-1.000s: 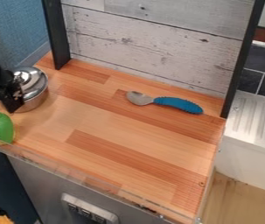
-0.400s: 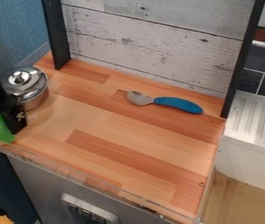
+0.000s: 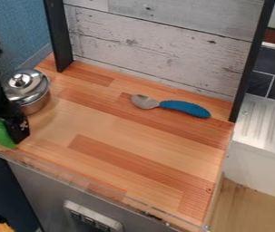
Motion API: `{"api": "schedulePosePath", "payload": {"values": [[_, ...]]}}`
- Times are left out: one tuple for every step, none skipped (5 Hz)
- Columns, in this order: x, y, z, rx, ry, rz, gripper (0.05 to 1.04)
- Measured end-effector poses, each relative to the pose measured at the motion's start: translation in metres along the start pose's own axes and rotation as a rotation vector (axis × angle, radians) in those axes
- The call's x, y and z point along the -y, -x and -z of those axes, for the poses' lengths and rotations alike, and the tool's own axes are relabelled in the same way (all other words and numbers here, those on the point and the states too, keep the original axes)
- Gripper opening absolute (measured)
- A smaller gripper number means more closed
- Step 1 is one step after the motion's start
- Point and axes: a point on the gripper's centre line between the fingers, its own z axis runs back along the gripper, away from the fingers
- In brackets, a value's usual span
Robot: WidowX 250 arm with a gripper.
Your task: Moved the green object from the left to the right hand side of the table
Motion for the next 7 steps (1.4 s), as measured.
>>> {"api": "schedulePosePath", "payload": {"values": [[0.0,0.0,0.0,0.0,0.007,0.0,0.707],[-0.002,-0.001,0.0,0.011,-0.004,0.013,0.696],[-0.005,0.001,-0.001,0.037,0.002,0.042,0.696],[-0.004,0.009,-0.021,0.004,0.05,0.065,0.696],[-0.02,0.027,-0.044,-0.078,0.052,0.14,0.696],[-0.055,0.048,-0.057,-0.139,-0.006,0.243,0.696],[-0.084,0.077,-0.073,-0.209,-0.05,0.305,0.696]]}}
